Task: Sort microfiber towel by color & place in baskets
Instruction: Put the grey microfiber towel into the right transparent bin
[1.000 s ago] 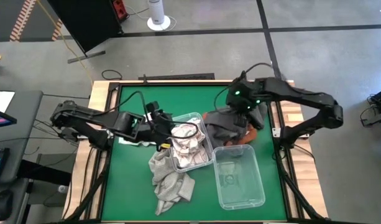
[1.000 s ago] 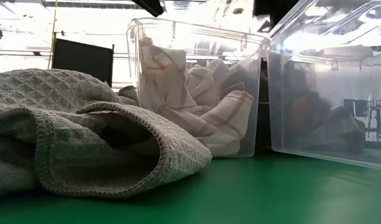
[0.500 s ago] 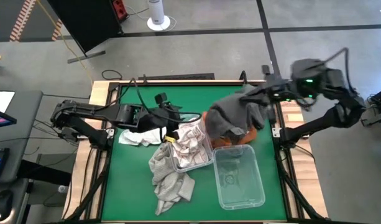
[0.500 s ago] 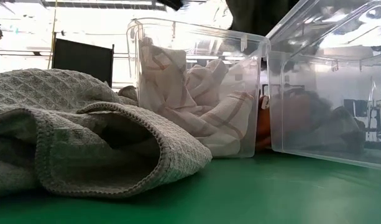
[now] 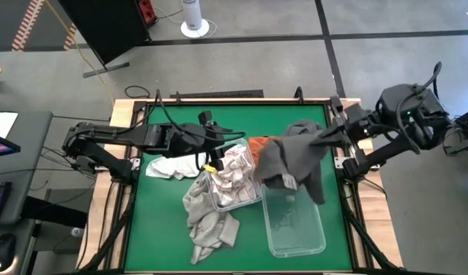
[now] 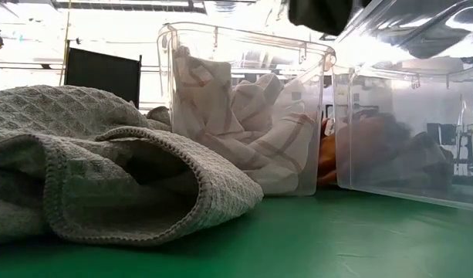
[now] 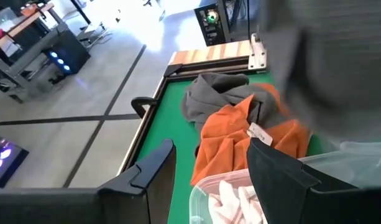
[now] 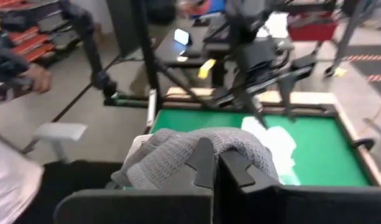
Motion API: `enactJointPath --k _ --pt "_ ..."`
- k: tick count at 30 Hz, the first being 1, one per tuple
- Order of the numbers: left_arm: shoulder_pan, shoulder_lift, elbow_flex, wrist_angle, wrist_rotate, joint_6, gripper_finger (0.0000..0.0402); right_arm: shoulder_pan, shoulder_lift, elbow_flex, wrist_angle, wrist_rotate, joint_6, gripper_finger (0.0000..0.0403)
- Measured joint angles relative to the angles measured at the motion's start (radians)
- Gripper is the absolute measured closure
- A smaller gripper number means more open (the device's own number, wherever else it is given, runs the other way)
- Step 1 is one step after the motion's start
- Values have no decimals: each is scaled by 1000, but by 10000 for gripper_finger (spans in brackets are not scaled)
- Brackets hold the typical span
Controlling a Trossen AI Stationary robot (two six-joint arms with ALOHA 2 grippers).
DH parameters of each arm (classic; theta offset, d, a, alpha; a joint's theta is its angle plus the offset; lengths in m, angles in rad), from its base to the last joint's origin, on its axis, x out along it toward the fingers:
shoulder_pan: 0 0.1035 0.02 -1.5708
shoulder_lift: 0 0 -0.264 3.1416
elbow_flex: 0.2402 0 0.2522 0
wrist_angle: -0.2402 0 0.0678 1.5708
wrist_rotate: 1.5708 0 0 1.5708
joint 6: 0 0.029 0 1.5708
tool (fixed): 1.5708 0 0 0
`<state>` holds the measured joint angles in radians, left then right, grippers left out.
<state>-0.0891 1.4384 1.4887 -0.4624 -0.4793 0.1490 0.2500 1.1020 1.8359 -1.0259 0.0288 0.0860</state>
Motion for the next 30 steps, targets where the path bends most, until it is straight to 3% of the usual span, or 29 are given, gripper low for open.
enactJointPath --k 9,16,30 --pt "0 -15 1 -132 0 -47 214 186 11 -1 -123 -1 72 381" --pt "-4 -32 1 -132 -1 -71 214 288 88 -14 -127 -5 75 381" --pt "-43 -86 1 -163 -2 -109 214 258 228 -313 -167 -8 335 380"
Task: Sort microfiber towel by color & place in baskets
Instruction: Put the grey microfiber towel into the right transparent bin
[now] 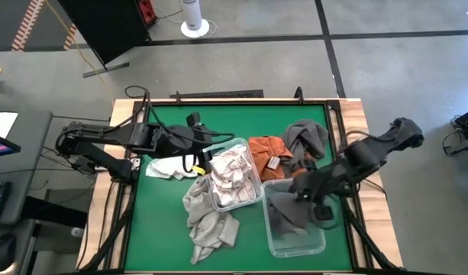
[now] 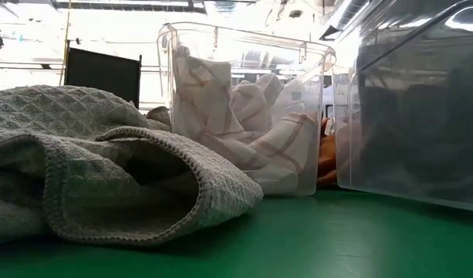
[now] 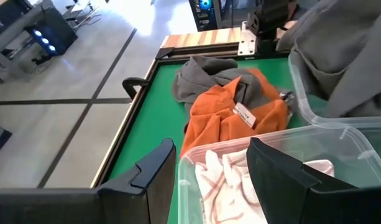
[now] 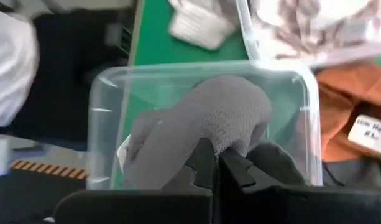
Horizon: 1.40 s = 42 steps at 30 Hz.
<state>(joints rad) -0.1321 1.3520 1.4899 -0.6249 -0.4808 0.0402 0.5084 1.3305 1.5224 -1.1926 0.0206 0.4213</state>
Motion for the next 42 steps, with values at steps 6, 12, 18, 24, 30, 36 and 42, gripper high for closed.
enactJointPath --k 6,12,18,24,30,36,42 --pt "-5 -3 0 -23 -1 3 214 -44 51 -139 129 -62 24 380" --pt "-5 -3 0 -38 -2 8 214 -81 152 -201 158 -90 23 365" --pt "-5 -3 0 -57 -2 8 214 -83 263 -206 164 -139 -1 276" --pt "-5 -3 0 -68 -2 7 214 -78 355 -206 180 -147 3 159" --pt "-14 -3 0 -83 -1 -9 214 -78 400 -197 157 -125 -25 111" --pt "-20 -3 0 -92 0 -13 214 -70 336 -125 96 -142 15 108" --pt "-20 -3 0 -94 0 -16 214 -34 256 -44 18 -74 71 108"
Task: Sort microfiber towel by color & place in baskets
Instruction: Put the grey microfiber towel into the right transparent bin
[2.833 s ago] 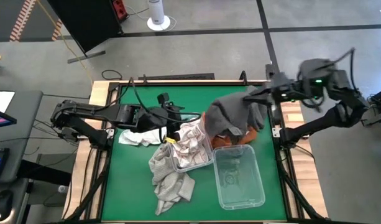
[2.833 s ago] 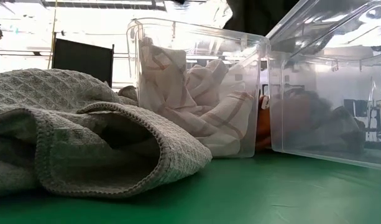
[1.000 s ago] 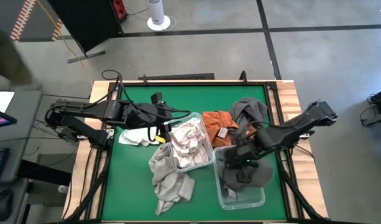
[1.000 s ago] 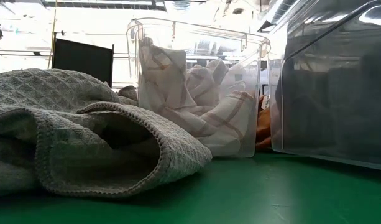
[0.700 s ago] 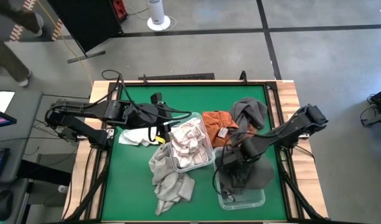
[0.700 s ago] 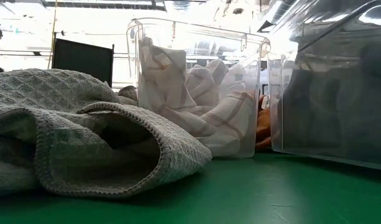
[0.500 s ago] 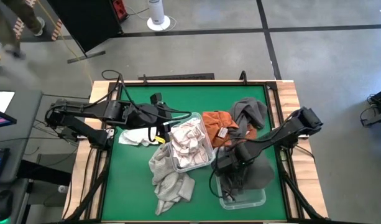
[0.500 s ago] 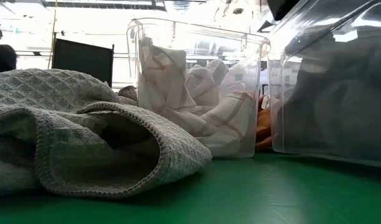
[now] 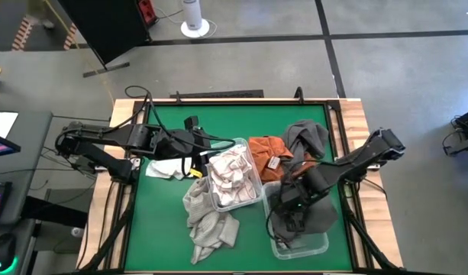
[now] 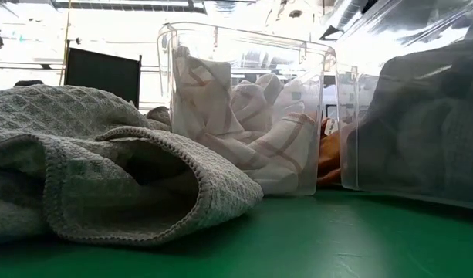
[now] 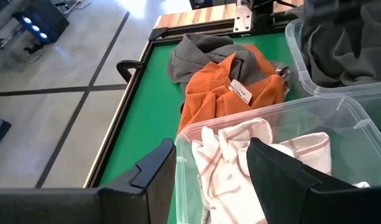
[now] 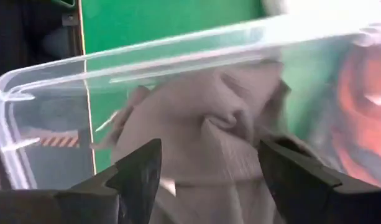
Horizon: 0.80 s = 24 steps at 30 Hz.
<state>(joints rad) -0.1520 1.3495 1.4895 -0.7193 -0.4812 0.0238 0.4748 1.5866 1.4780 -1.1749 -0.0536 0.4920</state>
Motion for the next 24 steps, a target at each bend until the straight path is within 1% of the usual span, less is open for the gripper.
enactJointPath --k 3,4,7,11,13,16,20,24 --pt "0 0 0 -5 0 -9 214 21 -48 46 -173 131 49 108" --pt "0 0 0 -7 0 -10 214 26 -64 49 -227 153 69 108" --pt "0 0 0 -29 0 -18 214 42 -85 40 -276 155 115 108" --pt "0 0 0 -57 0 -29 214 99 -85 35 -374 154 132 108" --pt "0 0 0 -55 0 -31 214 122 -82 33 -402 148 165 108" --pt "0 0 0 -56 0 -47 214 136 -92 30 -391 114 243 108" --pt "-6 0 0 -73 0 -77 214 167 -108 34 -395 -15 372 112" --pt "-17 0 0 -87 0 -81 214 226 -104 34 -393 -27 426 118"
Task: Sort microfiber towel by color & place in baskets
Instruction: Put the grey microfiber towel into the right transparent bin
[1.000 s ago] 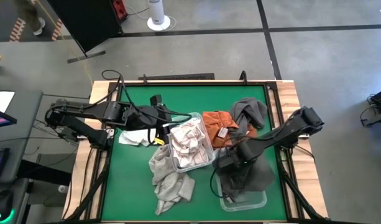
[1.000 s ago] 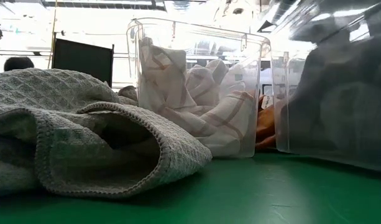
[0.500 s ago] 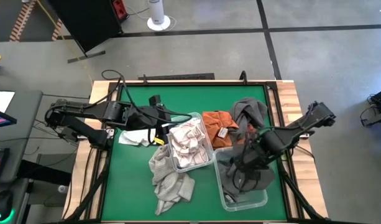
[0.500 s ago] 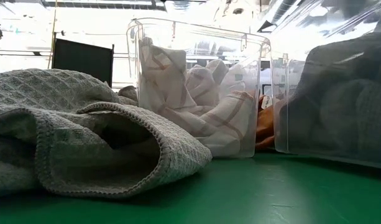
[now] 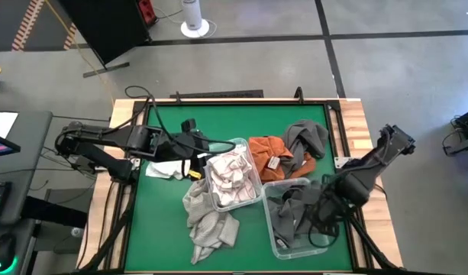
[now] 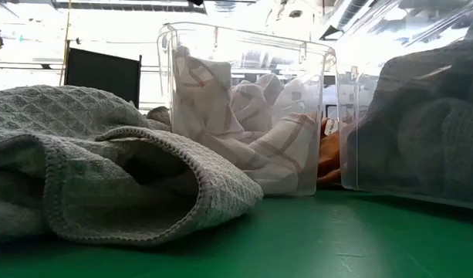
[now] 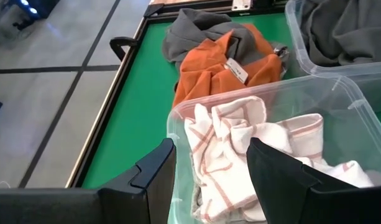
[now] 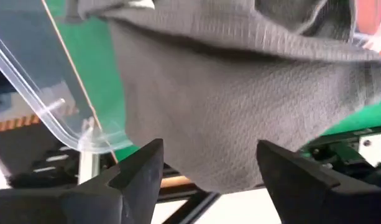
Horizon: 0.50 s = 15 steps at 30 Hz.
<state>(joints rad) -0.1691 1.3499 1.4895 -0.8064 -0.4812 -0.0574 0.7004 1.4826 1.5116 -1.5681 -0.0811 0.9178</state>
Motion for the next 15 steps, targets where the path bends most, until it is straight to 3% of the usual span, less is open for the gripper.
enactJointPath --k 15 --pt "-14 0 0 -15 0 -26 214 158 205 0 -6 -23 42 120"
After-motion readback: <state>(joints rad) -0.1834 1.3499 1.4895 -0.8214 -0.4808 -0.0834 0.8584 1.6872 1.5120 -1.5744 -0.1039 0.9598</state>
